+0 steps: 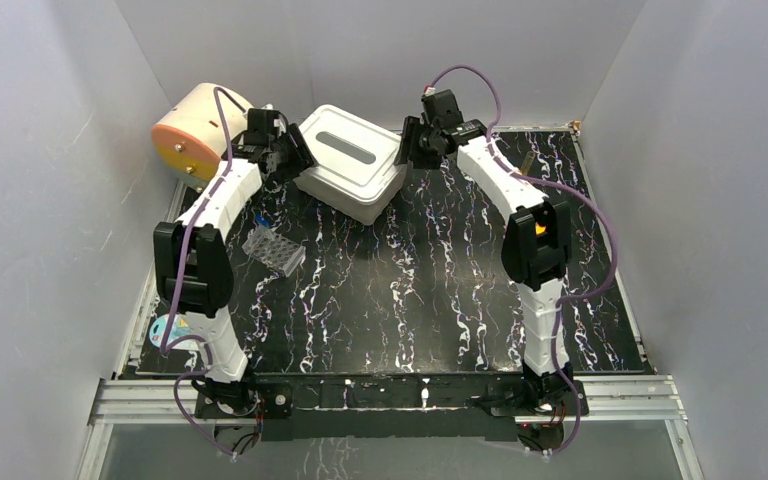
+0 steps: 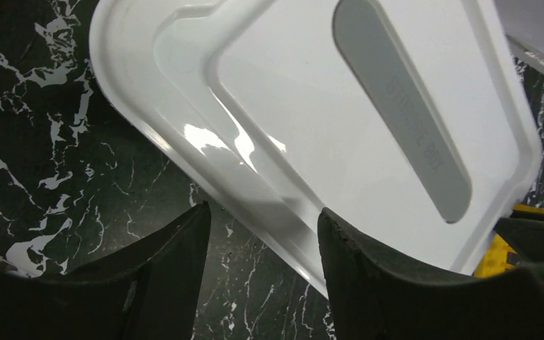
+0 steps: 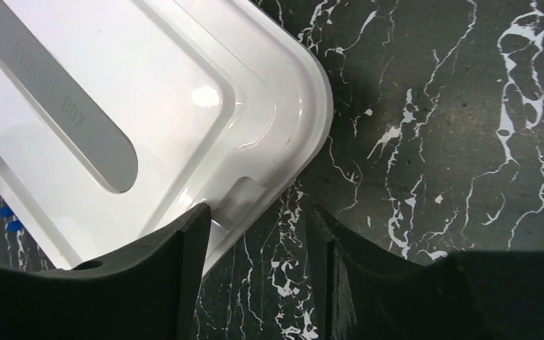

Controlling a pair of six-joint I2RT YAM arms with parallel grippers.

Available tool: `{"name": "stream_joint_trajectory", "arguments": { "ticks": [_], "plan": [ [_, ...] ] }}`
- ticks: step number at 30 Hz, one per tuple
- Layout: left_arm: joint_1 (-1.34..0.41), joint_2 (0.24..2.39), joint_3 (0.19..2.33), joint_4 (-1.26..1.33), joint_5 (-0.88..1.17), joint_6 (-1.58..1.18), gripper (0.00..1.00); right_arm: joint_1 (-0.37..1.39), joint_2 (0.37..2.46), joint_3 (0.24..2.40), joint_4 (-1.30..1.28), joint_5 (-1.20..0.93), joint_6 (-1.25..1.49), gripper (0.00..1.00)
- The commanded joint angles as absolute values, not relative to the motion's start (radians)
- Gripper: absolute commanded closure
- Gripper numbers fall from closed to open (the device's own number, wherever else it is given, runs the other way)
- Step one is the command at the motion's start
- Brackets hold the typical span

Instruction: Organize the chemistry lab equipment

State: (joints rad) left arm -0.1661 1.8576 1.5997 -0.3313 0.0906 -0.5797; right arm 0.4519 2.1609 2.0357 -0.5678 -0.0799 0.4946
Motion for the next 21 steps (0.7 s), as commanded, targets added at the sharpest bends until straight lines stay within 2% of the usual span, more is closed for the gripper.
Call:
{"name": "stream_joint_trajectory", "arguments": {
  "ticks": [1, 5, 8, 13, 17, 20, 21],
  "plan": [
    [-0.163, 1.886, 1.66, -0.444, 0.031, -0.57, 0.45, 0.478, 2.219, 2.138, -0.701, 0.099, 0.507, 0.42],
    [-0.163, 1.914, 1.697, -0.512, 0.014, -0.56, 0.46, 0.492, 2.274, 2.255, -0.836, 0.182, 0.526, 0.45],
    [-0.163, 1.92, 1.736, -0.546, -0.018, -0.534, 0.46, 0.495, 2.288, 2.333, -0.853, 0.166, 0.511, 0.44],
    [-0.164, 1.899, 1.84, -0.57, 0.015, -0.463, 0.38, 0.494, 2.229, 2.361, -0.783, 0.091, 0.484, 0.39],
    [-0.164, 1.832, 1.856, -0.57, 0.11, -0.433, 0.23, 0.495, 2.128, 2.301, -0.776, 0.082, 0.476, 0.34],
    [-0.168, 1.75, 1.805, -0.549, 0.191, -0.39, 0.04, 0.495, 1.987, 2.135, -0.742, 0.093, 0.452, 0.3],
    [-0.17, 1.716, 1.784, -0.545, 0.201, -0.381, 0.02, 0.495, 1.929, 2.057, -0.726, 0.101, 0.443, 0.28]
  ]
}}
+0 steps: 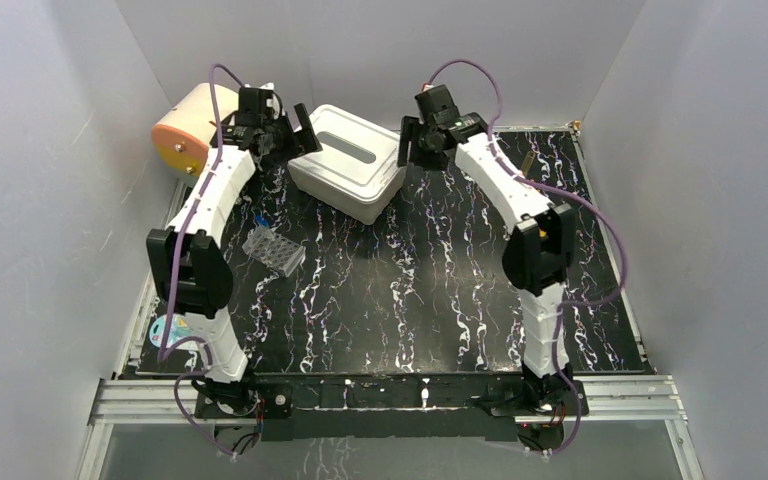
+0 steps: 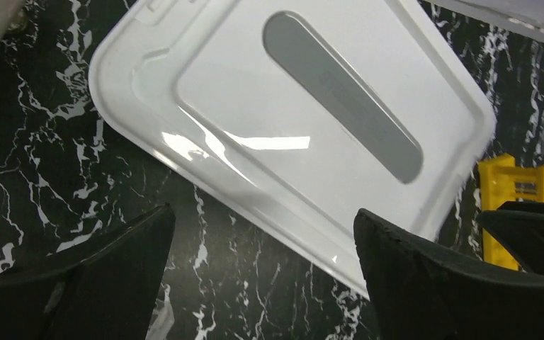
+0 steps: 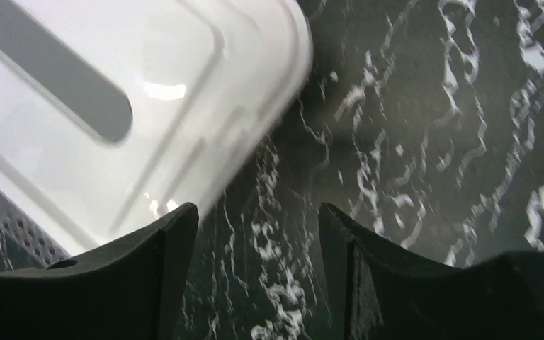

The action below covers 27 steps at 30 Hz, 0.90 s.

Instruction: Organize the chemistry lab equipment

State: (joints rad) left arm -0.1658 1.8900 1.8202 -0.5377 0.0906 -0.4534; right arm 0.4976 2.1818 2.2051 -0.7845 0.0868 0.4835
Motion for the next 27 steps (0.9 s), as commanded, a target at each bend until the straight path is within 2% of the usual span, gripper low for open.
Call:
{"name": "stream_joint_trajectory", "arguments": {
  "ticks": [1, 6, 8, 9, 10, 18, 27],
  "plan": [
    [-0.172, 1.67, 1.76, -0.543, 0.207, -0.377, 0.02, 0.494, 1.868, 1.971, -0.695, 0.109, 0.431, 0.27],
    [-0.191, 1.476, 1.584, -0.54, 0.178, -0.411, 0.02, 0.495, 1.553, 1.581, -0.599, 0.184, 0.394, 0.17],
    [-0.196, 1.393, 1.495, -0.549, 0.141, -0.453, 0.02, 0.494, 1.444, 1.488, -0.588, 0.214, 0.383, 0.1],
    [-0.199, 1.351, 1.463, -0.559, 0.125, -0.467, 0.02, 0.494, 1.395, 1.459, -0.591, 0.226, 0.374, 0.03],
    [-0.201, 1.31, 1.432, -0.569, 0.113, -0.478, 0.02, 0.495, 1.35, 1.436, -0.6, 0.242, 0.363, 0.02],
    [-0.208, 1.013, 1.328, -0.672, -0.023, -0.428, 0.02, 0.494, 1.033, 1.353, -0.694, 0.383, 0.3, 0.01],
    [-0.21, 0.9, 1.418, -0.848, -0.148, -0.387, 0.02, 0.495, 0.837, 1.376, -0.757, 0.547, 0.271, 0.01]
  ]
}}
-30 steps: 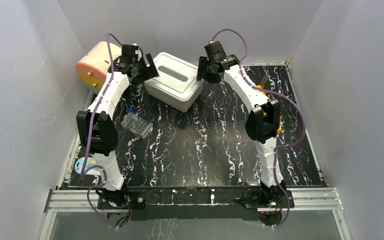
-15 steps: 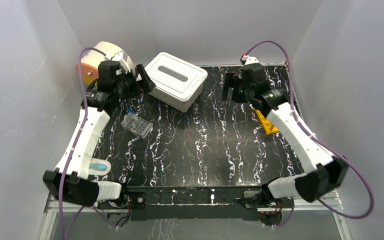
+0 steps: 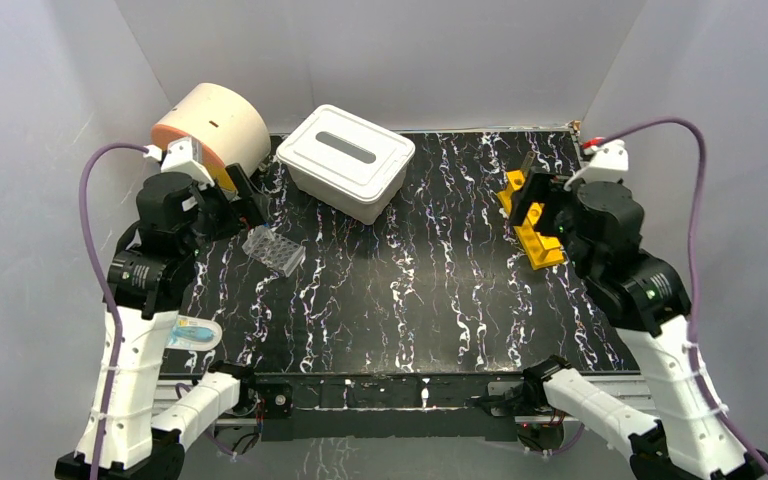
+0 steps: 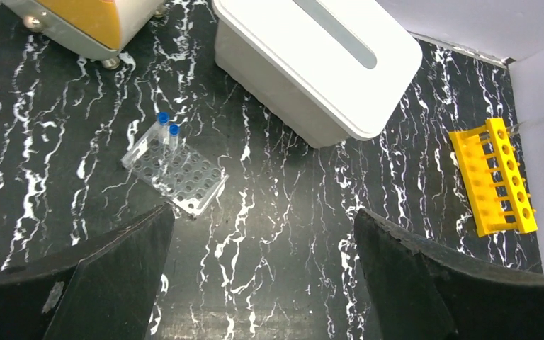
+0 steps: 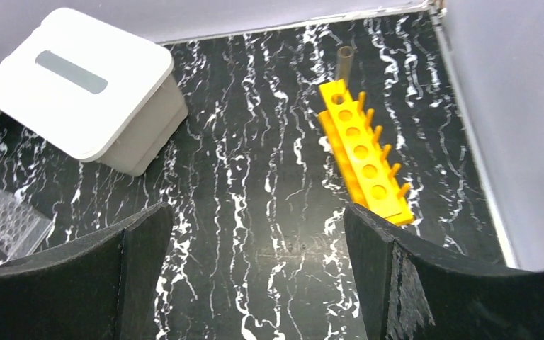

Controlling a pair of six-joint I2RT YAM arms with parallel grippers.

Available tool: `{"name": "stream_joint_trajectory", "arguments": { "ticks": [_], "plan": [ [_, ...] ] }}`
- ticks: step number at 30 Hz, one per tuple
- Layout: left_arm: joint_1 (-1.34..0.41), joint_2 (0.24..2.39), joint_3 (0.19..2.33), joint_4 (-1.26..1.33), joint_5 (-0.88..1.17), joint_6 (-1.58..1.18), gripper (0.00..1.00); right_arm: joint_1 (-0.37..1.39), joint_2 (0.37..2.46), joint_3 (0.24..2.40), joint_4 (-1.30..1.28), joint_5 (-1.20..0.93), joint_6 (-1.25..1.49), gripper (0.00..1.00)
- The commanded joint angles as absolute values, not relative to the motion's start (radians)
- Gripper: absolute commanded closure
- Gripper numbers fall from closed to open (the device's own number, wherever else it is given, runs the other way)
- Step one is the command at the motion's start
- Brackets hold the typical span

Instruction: Organize the chemistry lab equipment

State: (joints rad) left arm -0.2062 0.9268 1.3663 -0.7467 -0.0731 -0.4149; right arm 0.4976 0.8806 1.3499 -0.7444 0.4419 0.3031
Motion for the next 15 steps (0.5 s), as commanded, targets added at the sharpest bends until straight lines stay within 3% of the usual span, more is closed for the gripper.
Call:
{"name": "stream_joint_trajectory", "arguments": {
  "ticks": [1, 15],
  "plan": [
    [-0.21, 0.89, 1.424, -0.862, -0.154, -0.392, 0.02, 0.493, 0.824, 1.376, -0.754, 0.552, 0.266, 0.01],
    [-0.21, 0.837, 1.443, -0.912, -0.183, -0.404, 0.02, 0.494, 0.755, 1.327, -0.724, 0.554, 0.274, 0.01]
  ]
}}
